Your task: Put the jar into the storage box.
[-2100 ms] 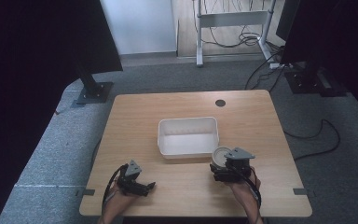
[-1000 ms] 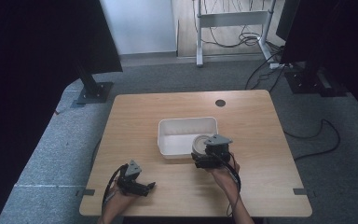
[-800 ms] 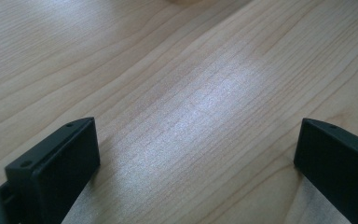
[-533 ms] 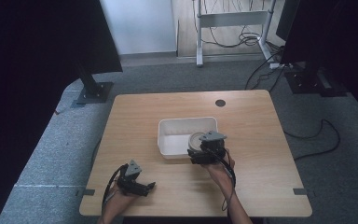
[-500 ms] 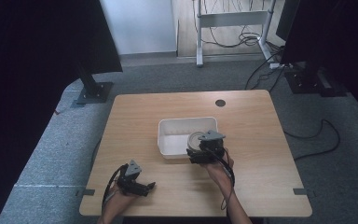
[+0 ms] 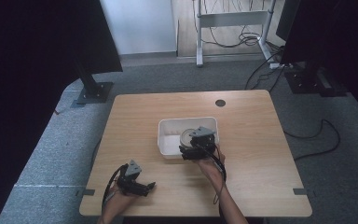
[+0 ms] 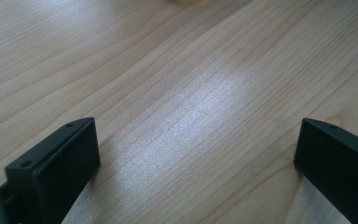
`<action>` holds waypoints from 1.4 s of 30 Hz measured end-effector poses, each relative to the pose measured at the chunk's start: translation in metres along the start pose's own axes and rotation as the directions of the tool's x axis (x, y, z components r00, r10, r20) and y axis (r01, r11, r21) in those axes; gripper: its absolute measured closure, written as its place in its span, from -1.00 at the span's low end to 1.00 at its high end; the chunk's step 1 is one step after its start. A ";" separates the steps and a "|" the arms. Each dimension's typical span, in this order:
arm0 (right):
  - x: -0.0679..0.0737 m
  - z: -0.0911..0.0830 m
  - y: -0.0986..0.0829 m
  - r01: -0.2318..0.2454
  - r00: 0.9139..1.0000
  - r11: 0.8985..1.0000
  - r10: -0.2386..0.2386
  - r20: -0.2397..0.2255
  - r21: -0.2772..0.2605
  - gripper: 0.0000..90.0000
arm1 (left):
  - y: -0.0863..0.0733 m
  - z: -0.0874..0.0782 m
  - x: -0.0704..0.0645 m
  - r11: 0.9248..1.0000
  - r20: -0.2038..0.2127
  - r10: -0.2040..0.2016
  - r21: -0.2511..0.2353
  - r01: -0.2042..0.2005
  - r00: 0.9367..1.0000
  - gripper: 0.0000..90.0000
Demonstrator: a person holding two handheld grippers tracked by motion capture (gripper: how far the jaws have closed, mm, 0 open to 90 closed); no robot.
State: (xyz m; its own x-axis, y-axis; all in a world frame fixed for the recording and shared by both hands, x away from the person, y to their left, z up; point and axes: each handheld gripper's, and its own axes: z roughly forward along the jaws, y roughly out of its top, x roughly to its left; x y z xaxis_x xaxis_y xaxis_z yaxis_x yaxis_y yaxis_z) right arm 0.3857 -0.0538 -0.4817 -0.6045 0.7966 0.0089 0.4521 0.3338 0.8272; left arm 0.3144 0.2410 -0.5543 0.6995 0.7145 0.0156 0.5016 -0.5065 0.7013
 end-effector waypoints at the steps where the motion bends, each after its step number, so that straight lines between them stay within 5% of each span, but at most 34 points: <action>1: 0.001 0.004 0.001 0.001 1.000 1.000 -0.001 -0.003 0.000 -0.80 | 0.000 0.000 0.000 1.000 0.000 0.000 0.000 0.000 1.000 -1.00; 42: 0.028 0.077 0.000 0.009 0.999 0.997 -0.012 0.041 0.072 -0.80 | 0.000 0.000 0.000 1.000 0.004 0.003 0.000 -0.003 1.000 -1.00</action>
State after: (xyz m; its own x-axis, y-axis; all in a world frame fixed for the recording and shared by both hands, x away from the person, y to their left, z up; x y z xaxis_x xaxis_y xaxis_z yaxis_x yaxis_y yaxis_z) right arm 0.4197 0.0073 -0.5246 -0.5827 0.8124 -0.0240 0.4925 0.3764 0.7847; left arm 0.3147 0.2411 -0.5543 0.7026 0.7114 0.0147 0.4999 -0.5083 0.7012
